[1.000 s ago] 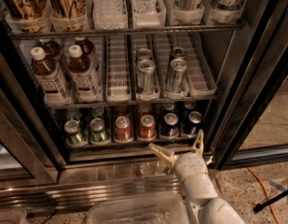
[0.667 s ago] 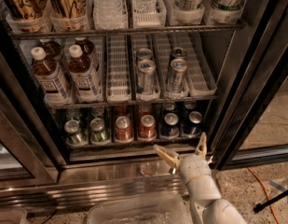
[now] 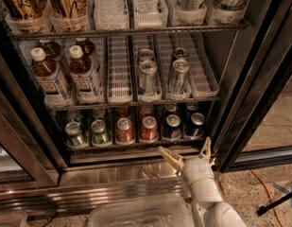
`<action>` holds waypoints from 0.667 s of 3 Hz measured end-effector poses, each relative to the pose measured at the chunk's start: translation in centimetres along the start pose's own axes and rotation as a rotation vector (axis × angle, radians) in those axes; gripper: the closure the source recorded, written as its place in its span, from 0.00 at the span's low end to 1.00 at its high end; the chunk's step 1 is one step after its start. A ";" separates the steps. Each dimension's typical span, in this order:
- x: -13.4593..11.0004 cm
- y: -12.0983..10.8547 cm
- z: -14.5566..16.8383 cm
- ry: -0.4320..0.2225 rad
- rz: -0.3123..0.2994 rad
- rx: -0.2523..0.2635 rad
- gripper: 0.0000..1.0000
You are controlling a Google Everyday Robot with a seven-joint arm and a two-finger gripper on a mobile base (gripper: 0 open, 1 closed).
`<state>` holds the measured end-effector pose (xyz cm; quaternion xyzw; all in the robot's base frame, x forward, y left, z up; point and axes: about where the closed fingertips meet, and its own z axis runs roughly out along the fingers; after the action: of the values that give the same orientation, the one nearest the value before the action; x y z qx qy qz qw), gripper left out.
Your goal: Pick pepsi can from bottom shelf of fridge
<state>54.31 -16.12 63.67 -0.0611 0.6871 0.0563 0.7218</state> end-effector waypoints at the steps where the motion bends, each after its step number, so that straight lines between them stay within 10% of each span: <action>1: 1.8 -1.4 0.0 0.016 0.010 0.035 0.00; 2: 3.0 -2.7 -0.1 0.024 0.023 0.053 0.00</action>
Offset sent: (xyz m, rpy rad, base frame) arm 0.0049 -0.0435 -0.0449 0.0345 0.0399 -0.0728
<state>54.78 -18.84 60.69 -0.0349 0.6977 0.0455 0.7141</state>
